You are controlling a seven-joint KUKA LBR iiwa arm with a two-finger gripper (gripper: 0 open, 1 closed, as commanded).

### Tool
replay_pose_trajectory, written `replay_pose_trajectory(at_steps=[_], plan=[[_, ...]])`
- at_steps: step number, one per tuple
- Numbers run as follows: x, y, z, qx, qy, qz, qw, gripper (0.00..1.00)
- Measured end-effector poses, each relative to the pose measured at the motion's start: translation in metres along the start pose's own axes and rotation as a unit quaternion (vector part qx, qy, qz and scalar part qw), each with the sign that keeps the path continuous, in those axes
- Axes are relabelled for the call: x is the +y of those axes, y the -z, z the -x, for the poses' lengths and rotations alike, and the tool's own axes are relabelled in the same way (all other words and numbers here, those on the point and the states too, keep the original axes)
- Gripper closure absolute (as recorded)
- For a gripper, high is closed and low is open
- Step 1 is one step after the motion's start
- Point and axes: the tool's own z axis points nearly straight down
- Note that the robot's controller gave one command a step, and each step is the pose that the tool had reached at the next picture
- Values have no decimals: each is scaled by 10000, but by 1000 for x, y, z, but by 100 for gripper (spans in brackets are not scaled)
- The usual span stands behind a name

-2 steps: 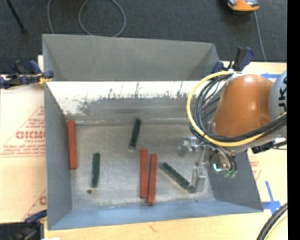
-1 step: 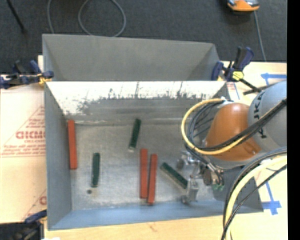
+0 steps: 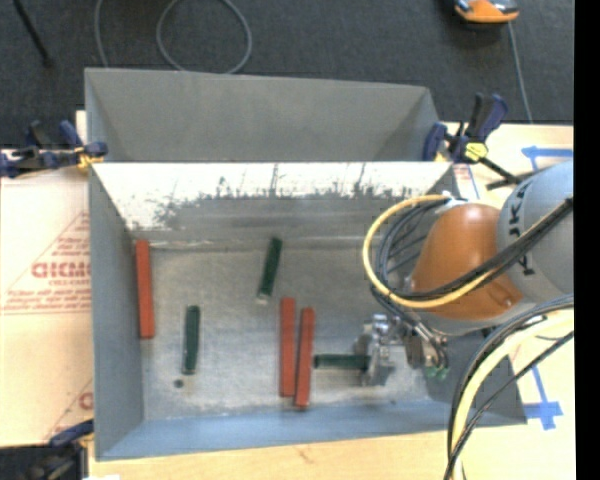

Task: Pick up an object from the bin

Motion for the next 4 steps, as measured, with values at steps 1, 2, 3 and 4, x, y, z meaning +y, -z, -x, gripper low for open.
replay_pose_trajectory(at_steps=[1,2,3,4], plan=[[-10,150,29,-41,-124,3,9999,100],[-10,146,26,5,-124,6,9999,0],[-6,-3,31,33,149,4,9999,0],[-6,2,33,-3,154,0,9999,100]])
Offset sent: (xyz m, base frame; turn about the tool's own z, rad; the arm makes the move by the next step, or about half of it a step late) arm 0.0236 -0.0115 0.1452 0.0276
